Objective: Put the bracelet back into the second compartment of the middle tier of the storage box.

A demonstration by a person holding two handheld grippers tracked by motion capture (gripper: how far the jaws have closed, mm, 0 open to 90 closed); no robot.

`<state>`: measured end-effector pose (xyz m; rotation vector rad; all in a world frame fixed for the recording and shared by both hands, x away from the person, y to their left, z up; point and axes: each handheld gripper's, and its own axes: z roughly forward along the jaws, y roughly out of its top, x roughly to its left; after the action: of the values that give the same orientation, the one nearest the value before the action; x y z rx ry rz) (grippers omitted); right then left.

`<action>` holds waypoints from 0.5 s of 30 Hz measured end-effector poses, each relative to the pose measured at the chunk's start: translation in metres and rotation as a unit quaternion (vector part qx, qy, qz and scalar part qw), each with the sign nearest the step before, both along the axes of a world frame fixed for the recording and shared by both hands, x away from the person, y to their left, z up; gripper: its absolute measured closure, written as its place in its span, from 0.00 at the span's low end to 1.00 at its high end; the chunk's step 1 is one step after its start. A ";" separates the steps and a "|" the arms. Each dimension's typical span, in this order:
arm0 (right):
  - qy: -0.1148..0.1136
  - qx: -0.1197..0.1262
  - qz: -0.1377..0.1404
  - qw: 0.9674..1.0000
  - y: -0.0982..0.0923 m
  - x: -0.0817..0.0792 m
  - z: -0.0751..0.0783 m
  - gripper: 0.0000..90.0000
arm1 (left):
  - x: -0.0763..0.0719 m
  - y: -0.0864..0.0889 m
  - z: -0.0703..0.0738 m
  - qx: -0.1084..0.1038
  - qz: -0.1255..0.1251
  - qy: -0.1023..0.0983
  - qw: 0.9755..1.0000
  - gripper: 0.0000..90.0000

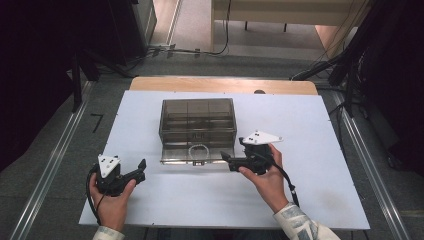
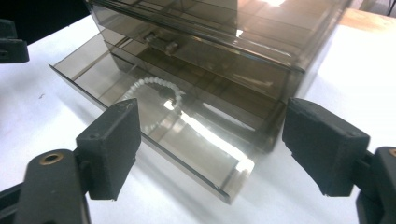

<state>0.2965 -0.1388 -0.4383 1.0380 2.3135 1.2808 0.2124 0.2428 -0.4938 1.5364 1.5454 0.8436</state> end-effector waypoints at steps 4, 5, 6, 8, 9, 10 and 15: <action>0.004 0.000 -0.010 1.000 -0.010 -0.001 -0.003 0.17 | 0.000 0.000 0.000 0.000 0.000 0.000 1.000 0.11; 0.003 -0.001 -0.012 1.000 -0.013 -0.001 -0.004 0.17 | 0.000 0.000 0.000 0.000 0.000 0.001 1.000 0.11; 0.004 -0.002 -0.015 1.000 -0.016 -0.001 -0.004 0.17 | 0.000 0.000 0.000 0.001 0.000 0.001 1.000 0.11; 0.002 -0.003 -0.021 1.000 -0.022 -0.002 -0.006 0.17 | 0.000 0.000 0.000 0.000 0.000 0.001 1.000 0.11; 0.002 -0.005 -0.024 1.000 -0.025 -0.002 -0.007 0.17 | 0.000 0.000 0.000 0.001 0.000 0.001 1.000 0.11; 0.002 -0.006 -0.026 1.000 -0.028 -0.002 -0.007 0.17 | 0.000 0.000 -0.001 0.002 0.000 0.002 1.000 0.11; 0.002 -0.009 -0.044 0.999 -0.043 -0.003 -0.011 0.16 | 0.000 -0.001 -0.001 0.002 -0.001 0.003 1.000 0.11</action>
<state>0.2939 -0.1819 -0.4491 1.1245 2.2518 1.2228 0.2128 0.2421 -0.4948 1.5452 1.5459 0.8428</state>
